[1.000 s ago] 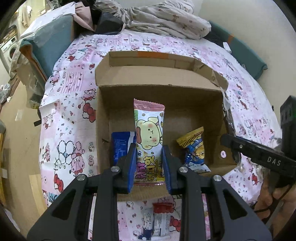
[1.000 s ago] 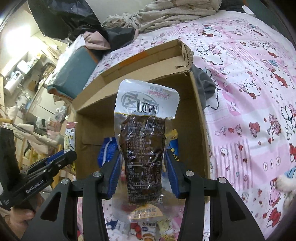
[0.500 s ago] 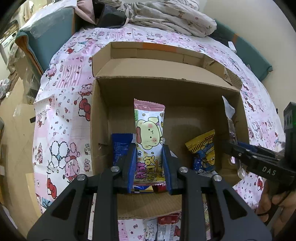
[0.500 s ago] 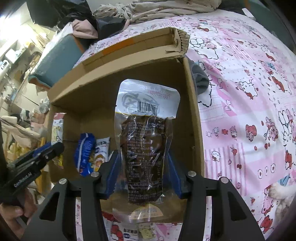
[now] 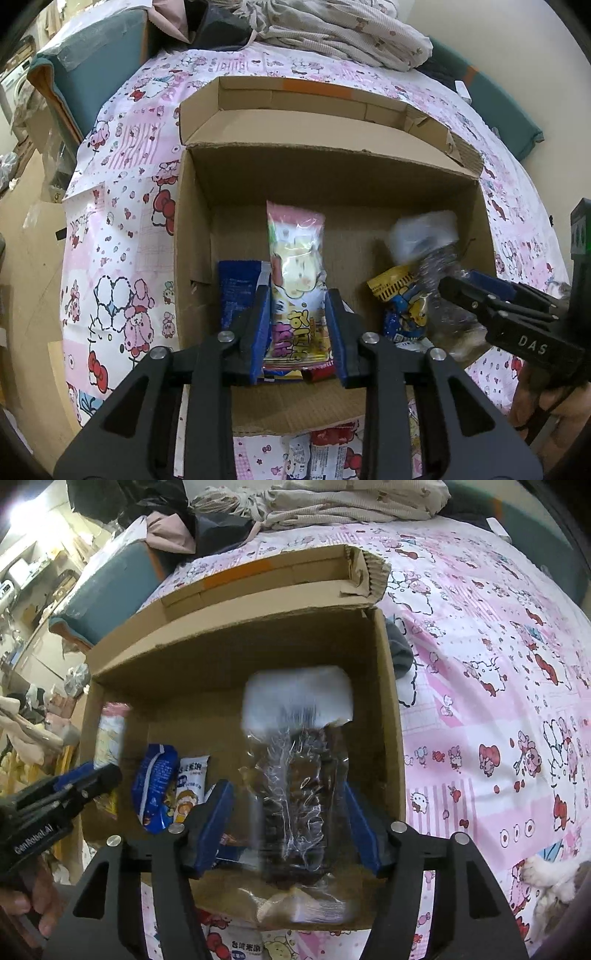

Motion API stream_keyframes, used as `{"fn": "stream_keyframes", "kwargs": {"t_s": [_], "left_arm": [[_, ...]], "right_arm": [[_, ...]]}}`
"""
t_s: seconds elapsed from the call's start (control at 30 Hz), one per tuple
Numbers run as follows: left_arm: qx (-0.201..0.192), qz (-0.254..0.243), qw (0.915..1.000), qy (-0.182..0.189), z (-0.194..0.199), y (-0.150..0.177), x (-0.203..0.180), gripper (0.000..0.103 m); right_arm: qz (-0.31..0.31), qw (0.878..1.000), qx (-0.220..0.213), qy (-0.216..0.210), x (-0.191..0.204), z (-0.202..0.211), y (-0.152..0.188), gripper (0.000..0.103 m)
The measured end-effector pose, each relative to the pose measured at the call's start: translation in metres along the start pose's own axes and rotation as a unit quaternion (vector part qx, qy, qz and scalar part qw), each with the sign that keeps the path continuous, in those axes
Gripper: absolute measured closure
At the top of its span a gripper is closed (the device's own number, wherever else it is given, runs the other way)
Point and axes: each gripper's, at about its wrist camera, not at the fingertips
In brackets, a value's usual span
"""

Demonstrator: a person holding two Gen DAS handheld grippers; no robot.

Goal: Organize snacks
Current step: 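Open the left tool to drop the yellow bag while the right tool releases the candy bag, then withdraw both open tools from the box toward the remaining snacks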

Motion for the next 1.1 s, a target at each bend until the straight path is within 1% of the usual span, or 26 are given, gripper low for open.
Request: {"fn": "stream_keyframes", "kwargs": {"t_s": [0.07, 0.1, 0.17, 0.27, 0.43, 0.63, 0.83, 0.97, 1.1], "left_arm": [[0.001, 0.001, 1.0000, 0.001, 0.000, 0.001, -0.001, 0.062], [0.001, 0.002, 1.0000, -0.002, 0.000, 0.001, -0.001, 0.059], [-0.002, 0.004, 1.0000, 0.001, 0.000, 0.002, -0.002, 0.048], [-0.008, 0.006, 0.9999, 0.003, 0.003, 0.003, -0.004, 0.034], [-0.015, 0.000, 0.9999, -0.007, 0.008, 0.005, -0.006, 0.033], [-0.020, 0.007, 0.9996, -0.016, 0.020, 0.013, -0.004, 0.033], [-0.024, 0.015, 0.9993, -0.023, 0.036, 0.026, 0.001, 0.033], [-0.023, 0.027, 0.9991, -0.024, 0.043, 0.041, 0.004, 0.033], [-0.018, 0.037, 0.9989, -0.023, 0.048, 0.055, 0.007, 0.033]], "right_arm": [[-0.001, 1.000, -0.002, -0.002, 0.001, 0.001, 0.000, 0.035], [0.000, 1.000, -0.002, -0.002, 0.001, 0.001, -0.001, 0.035], [0.000, 1.000, -0.001, -0.005, 0.002, 0.002, -0.001, 0.034], [0.000, 1.000, -0.003, -0.010, 0.003, 0.004, -0.001, 0.034], [-0.008, 1.000, -0.002, -0.020, 0.004, 0.008, 0.000, 0.034], [-0.014, 0.999, 0.000, -0.029, 0.004, 0.013, 0.007, 0.034], [-0.016, 0.999, 0.001, -0.029, 0.003, 0.027, 0.024, 0.034], [-0.017, 0.999, -0.001, -0.029, 0.002, 0.038, 0.038, 0.034], [-0.034, 0.999, 0.006, -0.036, -0.003, 0.044, 0.055, 0.034]]}}
Point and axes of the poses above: each gripper's, at about its wrist camera, not at the fingertips, and z roughly against the way its jaws point, x to its left, y to its underside, and after that the axes turned 11 degrees about -z, right-handed
